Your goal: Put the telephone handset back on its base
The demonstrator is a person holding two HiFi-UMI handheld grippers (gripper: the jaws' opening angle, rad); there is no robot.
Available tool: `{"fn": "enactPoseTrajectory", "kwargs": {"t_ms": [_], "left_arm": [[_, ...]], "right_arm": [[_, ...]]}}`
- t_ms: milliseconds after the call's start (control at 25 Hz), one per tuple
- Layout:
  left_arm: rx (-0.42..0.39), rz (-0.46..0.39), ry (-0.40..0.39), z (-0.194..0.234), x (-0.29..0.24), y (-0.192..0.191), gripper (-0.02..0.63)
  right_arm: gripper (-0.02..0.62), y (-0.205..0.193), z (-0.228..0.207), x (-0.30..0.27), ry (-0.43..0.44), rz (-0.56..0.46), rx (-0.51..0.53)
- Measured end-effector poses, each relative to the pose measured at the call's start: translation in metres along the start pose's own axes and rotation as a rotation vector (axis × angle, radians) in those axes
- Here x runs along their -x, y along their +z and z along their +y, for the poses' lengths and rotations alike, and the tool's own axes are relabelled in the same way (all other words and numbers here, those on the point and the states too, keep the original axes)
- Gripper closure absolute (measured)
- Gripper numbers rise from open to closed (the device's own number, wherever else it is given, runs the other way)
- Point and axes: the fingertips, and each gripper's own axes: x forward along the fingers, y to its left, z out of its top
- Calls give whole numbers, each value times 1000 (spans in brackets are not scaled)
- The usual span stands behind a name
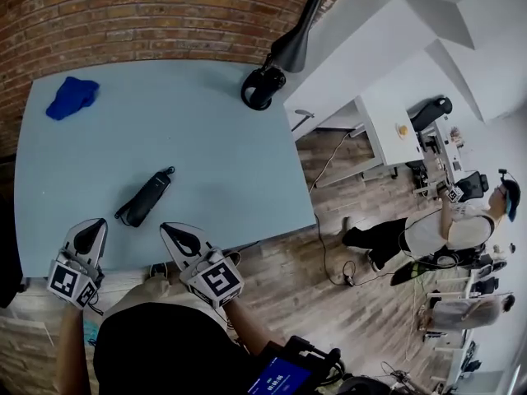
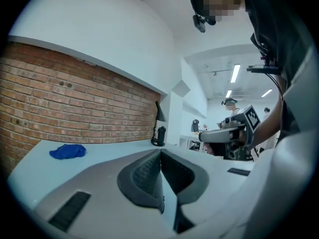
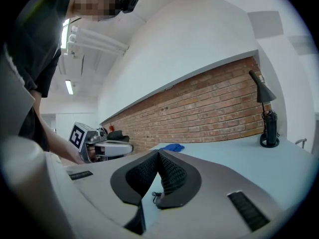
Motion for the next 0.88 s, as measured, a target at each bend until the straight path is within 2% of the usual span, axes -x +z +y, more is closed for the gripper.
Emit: {"fn": "enactPoseTrajectory", "kwargs": {"t_ms": [240, 680, 880], "left_arm": [[0, 55, -12, -4, -5, -22, 577], [-3, 107, -45, -11, -19, -35, 577], [-2, 128, -37, -12, -40, -50, 577]], "right_arm": [[581, -1, -2, 2, -17, -2, -11], [581, -11, -6, 11, -36, 24, -9], [581, -11, -15, 23, -51, 33, -8]]}}
